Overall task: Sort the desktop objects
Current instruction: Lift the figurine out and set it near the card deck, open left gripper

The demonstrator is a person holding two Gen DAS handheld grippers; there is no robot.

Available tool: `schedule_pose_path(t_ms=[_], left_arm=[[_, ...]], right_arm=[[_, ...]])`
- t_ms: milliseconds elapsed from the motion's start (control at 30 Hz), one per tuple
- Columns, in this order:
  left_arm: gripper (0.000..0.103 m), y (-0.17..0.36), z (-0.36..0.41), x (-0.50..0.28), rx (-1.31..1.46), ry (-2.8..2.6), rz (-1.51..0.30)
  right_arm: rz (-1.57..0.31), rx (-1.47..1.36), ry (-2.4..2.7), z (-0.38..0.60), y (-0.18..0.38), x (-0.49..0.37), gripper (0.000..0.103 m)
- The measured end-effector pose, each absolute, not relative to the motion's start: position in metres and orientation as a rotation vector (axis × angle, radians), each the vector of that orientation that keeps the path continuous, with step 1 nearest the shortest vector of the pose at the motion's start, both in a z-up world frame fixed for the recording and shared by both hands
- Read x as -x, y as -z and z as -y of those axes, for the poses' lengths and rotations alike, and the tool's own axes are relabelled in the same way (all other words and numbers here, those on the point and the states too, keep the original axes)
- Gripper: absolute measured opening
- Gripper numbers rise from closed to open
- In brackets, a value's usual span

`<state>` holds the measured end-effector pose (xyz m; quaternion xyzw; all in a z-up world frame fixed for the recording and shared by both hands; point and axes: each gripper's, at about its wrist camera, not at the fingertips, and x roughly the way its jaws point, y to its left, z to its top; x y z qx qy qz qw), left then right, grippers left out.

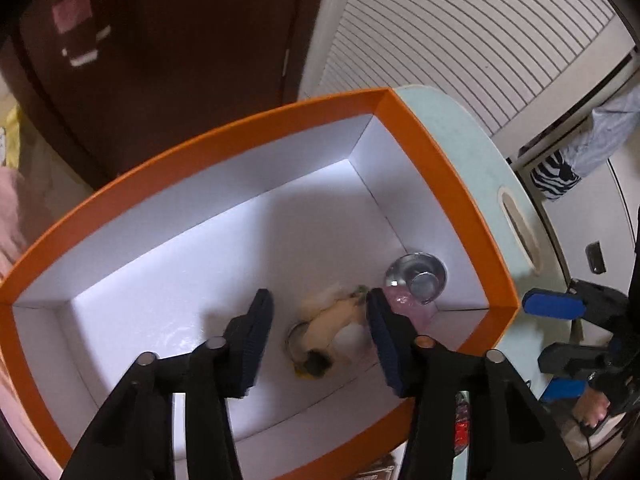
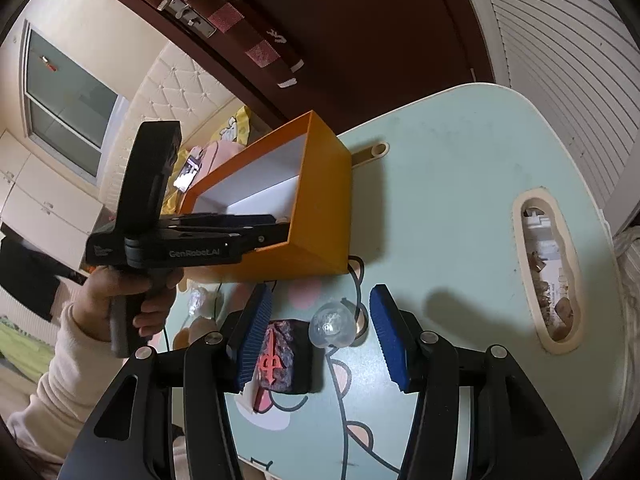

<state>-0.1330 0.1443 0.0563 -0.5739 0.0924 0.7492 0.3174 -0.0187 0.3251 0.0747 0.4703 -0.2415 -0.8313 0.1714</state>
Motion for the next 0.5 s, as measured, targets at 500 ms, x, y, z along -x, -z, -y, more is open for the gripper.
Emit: schedule_pose_path(t_ms=[500], left_arm=[[0.032,-0.114,-0.080,0.126,1.400,-2.049,-0.024]], right_arm=[[0.686,-1.346,2.360,-0.322,-0.070,0.017,0.053]])
